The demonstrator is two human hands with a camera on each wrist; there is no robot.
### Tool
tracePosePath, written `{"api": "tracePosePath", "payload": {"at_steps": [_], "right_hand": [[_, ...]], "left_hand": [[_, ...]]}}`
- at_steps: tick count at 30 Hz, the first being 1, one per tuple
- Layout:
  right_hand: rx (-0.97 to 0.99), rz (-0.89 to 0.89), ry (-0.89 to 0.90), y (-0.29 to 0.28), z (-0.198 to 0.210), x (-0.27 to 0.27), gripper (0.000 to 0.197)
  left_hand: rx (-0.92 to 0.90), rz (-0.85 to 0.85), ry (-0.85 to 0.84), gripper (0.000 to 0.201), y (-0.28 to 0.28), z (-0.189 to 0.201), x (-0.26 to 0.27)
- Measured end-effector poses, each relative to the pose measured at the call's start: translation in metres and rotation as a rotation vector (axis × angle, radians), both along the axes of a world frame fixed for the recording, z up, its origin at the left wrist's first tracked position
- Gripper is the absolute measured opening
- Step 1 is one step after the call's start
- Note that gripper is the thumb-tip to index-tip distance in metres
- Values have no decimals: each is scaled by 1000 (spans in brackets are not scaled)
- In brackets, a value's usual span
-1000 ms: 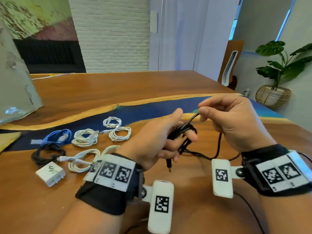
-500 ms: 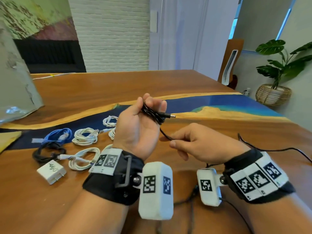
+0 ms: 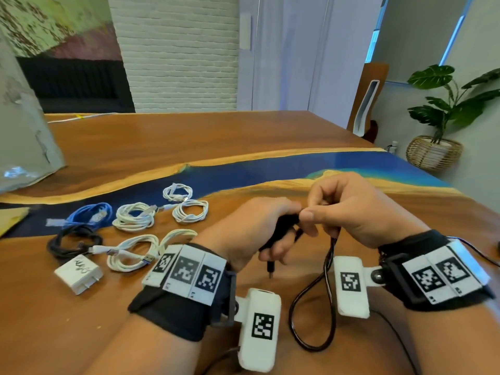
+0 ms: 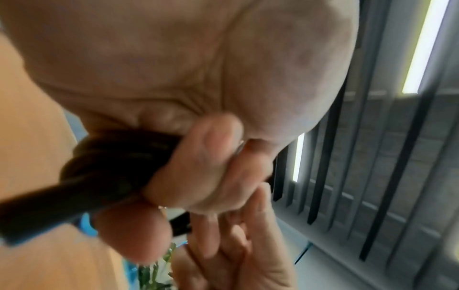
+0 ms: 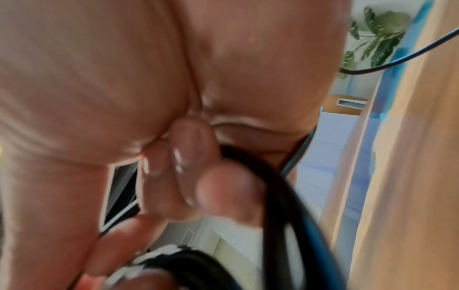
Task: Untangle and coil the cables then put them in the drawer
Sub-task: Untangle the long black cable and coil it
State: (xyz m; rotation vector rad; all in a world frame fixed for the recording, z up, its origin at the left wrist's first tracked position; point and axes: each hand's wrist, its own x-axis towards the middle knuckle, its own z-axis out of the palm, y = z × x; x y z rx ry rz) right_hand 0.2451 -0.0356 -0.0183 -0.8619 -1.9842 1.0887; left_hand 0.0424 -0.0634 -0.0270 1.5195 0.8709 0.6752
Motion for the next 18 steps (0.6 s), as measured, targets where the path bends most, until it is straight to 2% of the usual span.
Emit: {"api": "tracePosePath", "payload": {"at_steps": [2, 5, 8, 12, 14, 16, 18], "right_hand": [[-36, 58, 77, 2, -2, 0, 31], [-30, 17, 116, 7, -7, -3, 38], [-61, -31, 149, 11, -12, -2, 56], [-148, -108, 232, 13, -11, 3, 51], [-248, -188, 321, 16, -11, 7, 50], [-340, -255, 402, 20, -12, 14, 49], [-340, -302, 407, 23, -13, 23, 39]], "left_hand": [[-82, -73, -79, 49, 0, 1, -2], [-176, -78, -227, 38, 2, 0, -7], [-266, -106, -440, 31, 5, 2, -14], [-314, -155, -819, 29, 6, 6, -18], [-298, -58, -1035, 32, 10, 6, -17], [-287, 114, -1221, 35, 18, 5, -22], [-292, 306, -1345, 38, 28, 3, -34]]}}
